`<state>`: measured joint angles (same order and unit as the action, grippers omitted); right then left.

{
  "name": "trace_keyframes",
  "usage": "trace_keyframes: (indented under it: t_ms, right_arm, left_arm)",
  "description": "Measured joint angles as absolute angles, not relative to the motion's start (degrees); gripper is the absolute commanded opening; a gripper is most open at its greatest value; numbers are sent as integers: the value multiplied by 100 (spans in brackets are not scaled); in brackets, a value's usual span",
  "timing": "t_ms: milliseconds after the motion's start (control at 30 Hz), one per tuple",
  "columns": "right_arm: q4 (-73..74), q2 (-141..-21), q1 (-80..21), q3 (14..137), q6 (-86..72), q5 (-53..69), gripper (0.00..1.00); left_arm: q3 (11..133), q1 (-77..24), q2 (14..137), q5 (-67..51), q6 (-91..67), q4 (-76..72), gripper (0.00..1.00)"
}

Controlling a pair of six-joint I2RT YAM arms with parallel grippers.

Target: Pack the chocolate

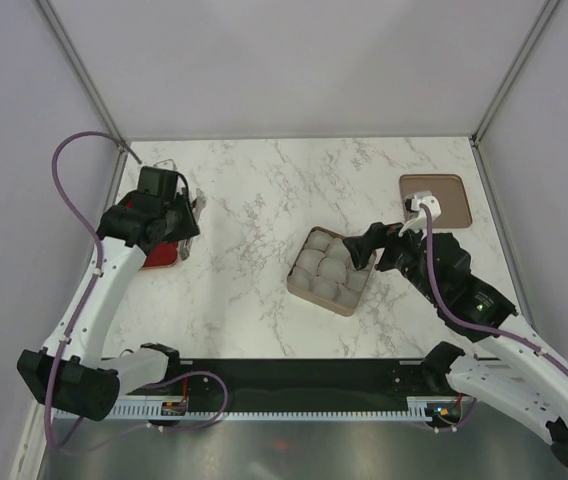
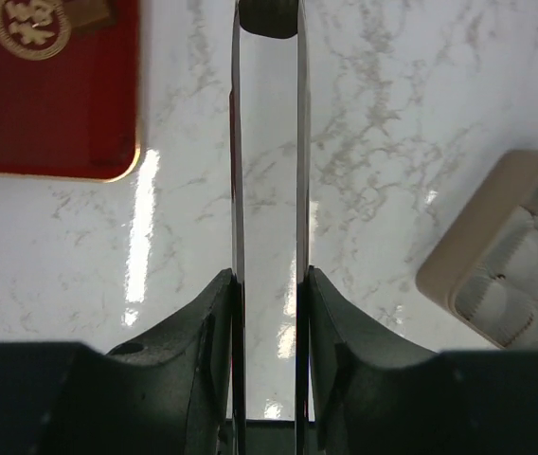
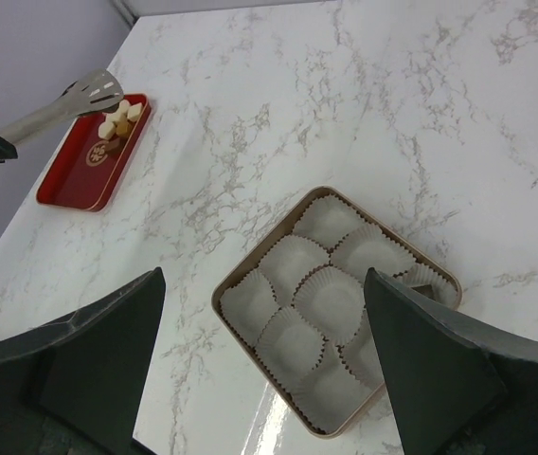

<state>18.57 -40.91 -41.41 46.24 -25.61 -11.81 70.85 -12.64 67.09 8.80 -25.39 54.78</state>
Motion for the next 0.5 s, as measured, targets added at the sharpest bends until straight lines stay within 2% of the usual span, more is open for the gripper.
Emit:
trace_keyframes:
  t_ms: [200, 367, 500]
  right_arm:
    - [2095, -3813, -4141, 4788, -2436, -1855, 95]
    - [2309, -3603, -4141, 5035, -2418, -2224, 95]
    - [2357, -3385, -4141, 5266, -2373, -2541, 95]
  left_arm:
    - [7452, -2980, 6965, 714, -2613, 5124, 34]
    - [7695, -4427, 7714, 735, -2703, 4641, 34]
    - [7983, -5192, 8425, 790, -2709, 4388, 34]
